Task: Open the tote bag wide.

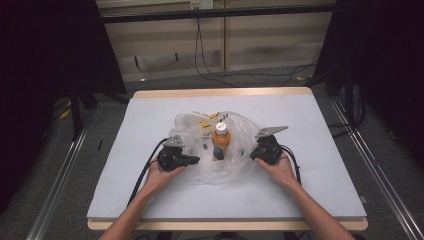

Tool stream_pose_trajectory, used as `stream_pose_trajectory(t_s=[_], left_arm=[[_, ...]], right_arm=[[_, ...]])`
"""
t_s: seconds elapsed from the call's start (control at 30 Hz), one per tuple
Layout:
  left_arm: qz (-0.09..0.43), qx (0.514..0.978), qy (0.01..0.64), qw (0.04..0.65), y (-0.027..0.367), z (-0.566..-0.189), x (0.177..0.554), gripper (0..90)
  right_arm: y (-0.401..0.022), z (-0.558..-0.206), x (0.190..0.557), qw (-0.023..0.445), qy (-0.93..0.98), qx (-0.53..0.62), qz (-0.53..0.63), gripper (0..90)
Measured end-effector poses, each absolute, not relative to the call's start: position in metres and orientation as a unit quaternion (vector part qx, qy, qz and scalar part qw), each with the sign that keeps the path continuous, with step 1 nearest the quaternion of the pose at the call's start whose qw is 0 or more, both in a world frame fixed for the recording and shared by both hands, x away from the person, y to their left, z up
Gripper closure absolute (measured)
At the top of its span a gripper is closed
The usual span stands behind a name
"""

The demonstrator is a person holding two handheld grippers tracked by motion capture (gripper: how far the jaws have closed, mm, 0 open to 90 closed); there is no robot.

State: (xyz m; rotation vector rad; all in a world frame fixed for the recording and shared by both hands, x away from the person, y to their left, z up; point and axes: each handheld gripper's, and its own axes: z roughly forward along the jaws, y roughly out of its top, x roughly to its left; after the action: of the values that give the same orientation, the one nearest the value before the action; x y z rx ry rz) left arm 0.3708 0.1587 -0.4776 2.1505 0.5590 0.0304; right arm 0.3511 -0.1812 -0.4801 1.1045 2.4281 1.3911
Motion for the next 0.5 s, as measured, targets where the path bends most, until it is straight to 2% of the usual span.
stream_pose_trajectory(t_s=[0.23,0.5], left_arm=[[0.022,0.852,0.211,0.478,0.16,-0.454,0.357,90.0],[0.013,0.861,0.195,0.47,0.149,-0.456,0.348,90.0]], right_arm=[[-0.194,-0.462,0.323,0.067,0.788,0.357,0.497,90.0],[-0.219,-0.453,0.298,0.077,0.781,0.359,0.505,90.0]])
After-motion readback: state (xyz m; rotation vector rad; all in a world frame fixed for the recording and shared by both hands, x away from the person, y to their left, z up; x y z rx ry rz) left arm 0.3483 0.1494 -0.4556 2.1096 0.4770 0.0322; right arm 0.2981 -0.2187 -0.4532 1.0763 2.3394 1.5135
